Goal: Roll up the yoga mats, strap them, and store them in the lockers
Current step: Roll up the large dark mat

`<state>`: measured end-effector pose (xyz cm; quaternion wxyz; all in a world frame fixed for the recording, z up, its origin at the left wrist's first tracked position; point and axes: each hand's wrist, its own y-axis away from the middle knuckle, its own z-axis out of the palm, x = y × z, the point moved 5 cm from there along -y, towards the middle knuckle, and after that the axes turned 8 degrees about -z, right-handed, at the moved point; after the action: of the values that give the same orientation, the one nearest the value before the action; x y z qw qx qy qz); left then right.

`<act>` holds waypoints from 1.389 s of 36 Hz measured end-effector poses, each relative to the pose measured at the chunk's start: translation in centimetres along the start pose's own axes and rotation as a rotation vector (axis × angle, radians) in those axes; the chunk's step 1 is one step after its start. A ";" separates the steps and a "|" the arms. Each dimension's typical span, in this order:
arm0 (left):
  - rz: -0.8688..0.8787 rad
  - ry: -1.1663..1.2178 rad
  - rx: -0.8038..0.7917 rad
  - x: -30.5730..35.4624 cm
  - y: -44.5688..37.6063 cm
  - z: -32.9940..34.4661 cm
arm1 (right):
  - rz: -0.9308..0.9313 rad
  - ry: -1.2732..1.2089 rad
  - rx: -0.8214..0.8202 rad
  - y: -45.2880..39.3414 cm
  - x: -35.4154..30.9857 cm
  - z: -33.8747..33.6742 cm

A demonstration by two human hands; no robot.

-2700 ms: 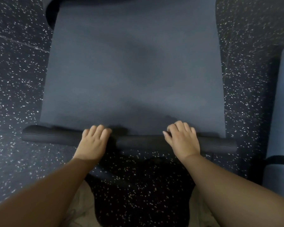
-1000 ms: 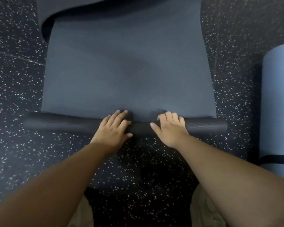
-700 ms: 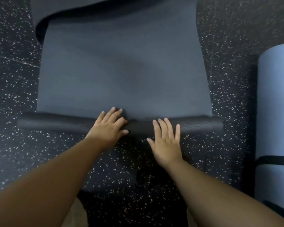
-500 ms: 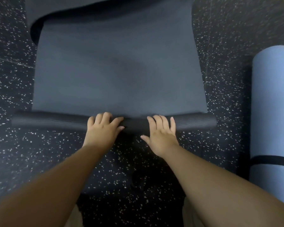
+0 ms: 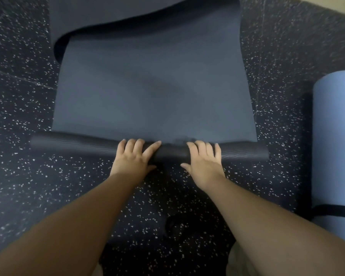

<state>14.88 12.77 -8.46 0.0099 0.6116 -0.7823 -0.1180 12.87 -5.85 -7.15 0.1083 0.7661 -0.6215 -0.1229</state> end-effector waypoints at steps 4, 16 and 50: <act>-0.007 0.009 -0.023 -0.1 -1.2 -0.6 | 0.083 0.071 0.184 1.5 -0.2 1.5; -0.101 0.089 -0.130 -0.7 -3.7 -1.2 | 0.014 0.046 -0.114 -1.5 1.3 -0.2; 0.057 0.182 -0.020 2.2 9.1 -1.8 | -0.101 0.152 -0.298 9.1 2.1 0.7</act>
<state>5.96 12.43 -5.20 0.0904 0.5972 -0.7940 -0.0692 4.66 -9.82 -5.02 0.2610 0.7788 -0.5472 -0.1609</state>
